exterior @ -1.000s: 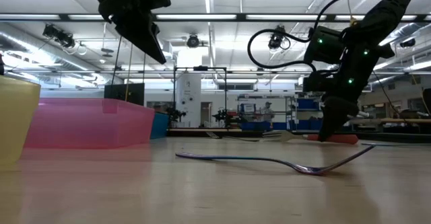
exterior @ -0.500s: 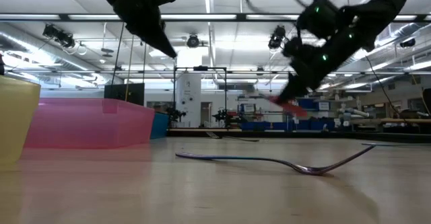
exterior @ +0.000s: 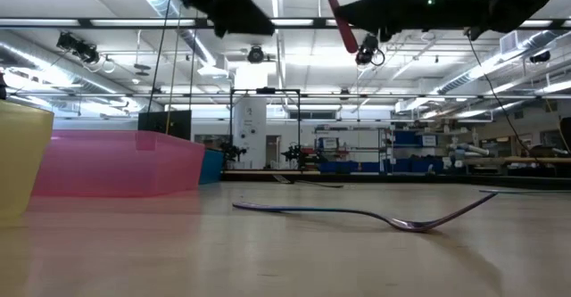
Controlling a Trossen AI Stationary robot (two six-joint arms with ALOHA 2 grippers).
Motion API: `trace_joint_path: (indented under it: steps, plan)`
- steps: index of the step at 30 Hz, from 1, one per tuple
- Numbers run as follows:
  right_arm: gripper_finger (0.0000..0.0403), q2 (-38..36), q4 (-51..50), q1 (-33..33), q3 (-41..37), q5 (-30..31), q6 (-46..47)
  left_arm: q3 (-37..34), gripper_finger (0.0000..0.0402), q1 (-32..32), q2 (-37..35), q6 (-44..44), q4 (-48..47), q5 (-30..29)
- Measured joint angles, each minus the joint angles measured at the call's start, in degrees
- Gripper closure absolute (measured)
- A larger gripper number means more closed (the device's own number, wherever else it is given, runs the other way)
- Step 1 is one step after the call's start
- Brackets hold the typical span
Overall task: Sort silverware by color (type)
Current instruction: Put the pink fork into the blue bin
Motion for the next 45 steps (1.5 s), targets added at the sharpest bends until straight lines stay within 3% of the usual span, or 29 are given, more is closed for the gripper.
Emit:
trace_joint_path:
  steps: [4, 8, 12, 21, 37, 45]
  plan:
    - [0.0375, 0.2, 0.4, 0.8, 0.0, -1.0, -1.9, 0.0, 0.0301, 0.0, 0.0, 0.1, 7.1, 4.9]
    - [0.0375, 0.2, 2.9, 1.7, 0.0, -1.5, -2.0, 0.0, 0.0301, -0.5, 0.8, 0.1, 12.9, 6.2]
    - [0.0375, 0.2, 2.9, 2.5, 0.0, -2.7, -2.0, 0.0, 0.0302, -0.6, 3.9, -0.3, 18.2, 7.0]
    - [0.0374, 4.1, 5.7, 2.9, 0.0, -2.8, -2.1, 0.0, 0.0308, -0.5, 10.1, -0.3, 28.2, 15.4]
    - [0.0373, 10.6, 5.2, 2.6, 3.9, -4.9, -2.2, 0.0, 0.0308, 0.8, 11.0, -0.3, 27.8, 16.9]
    - [0.0373, 7.1, 2.4, 2.9, 4.1, -4.4, -2.2, 0.1, 0.0308, 2.8, 11.0, -0.2, 24.8, 17.2]
